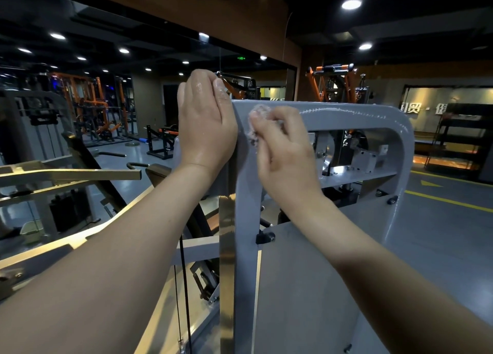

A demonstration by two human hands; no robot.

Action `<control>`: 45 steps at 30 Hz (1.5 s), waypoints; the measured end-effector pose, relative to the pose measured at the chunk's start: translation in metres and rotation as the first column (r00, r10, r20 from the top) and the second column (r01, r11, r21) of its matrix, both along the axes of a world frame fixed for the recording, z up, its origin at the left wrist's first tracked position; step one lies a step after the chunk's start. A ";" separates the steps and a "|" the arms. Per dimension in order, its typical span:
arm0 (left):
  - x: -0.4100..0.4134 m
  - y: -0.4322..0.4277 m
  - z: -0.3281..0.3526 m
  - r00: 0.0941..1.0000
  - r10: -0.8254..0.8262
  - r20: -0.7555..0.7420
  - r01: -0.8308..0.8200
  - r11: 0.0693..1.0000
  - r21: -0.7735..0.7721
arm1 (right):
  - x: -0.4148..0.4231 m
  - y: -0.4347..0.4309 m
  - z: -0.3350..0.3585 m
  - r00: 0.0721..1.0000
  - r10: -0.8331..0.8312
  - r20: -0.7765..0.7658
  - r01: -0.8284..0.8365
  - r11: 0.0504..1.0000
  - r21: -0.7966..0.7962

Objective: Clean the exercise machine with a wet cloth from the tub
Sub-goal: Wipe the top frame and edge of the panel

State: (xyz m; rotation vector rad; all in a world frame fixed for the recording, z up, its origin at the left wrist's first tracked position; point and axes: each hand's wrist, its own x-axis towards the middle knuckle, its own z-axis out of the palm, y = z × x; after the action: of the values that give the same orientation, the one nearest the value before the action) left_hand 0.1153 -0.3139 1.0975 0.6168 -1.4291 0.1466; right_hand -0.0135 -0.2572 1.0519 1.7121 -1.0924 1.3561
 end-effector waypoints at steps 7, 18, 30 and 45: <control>0.001 0.001 -0.001 1.000 0.005 0.007 -0.005 1.000 0.020 | -0.031 0.003 -0.001 0.994 -0.100 -0.037 0.099 0.995 -0.012; 0.000 0.001 -0.003 1.000 0.023 0.008 -0.023 1.000 0.001 | -0.025 0.002 -0.015 0.998 -0.064 -0.003 0.064 0.997 -0.038; 0.000 0.000 -0.003 1.000 0.015 0.013 -0.015 1.000 -0.006 | -0.024 0.019 0.000 0.999 0.036 -0.034 -0.036 0.999 0.003; 0.000 0.003 -0.002 0.999 0.027 0.019 -0.027 1.000 -0.005 | 0.006 0.022 -0.010 0.947 0.094 0.307 -0.113 0.993 0.044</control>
State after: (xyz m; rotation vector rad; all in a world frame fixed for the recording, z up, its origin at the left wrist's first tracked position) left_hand 0.1149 -0.3111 1.0956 0.6325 -1.4388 0.1773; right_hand -0.0071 -0.2351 1.0419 1.6592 -1.2369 1.7129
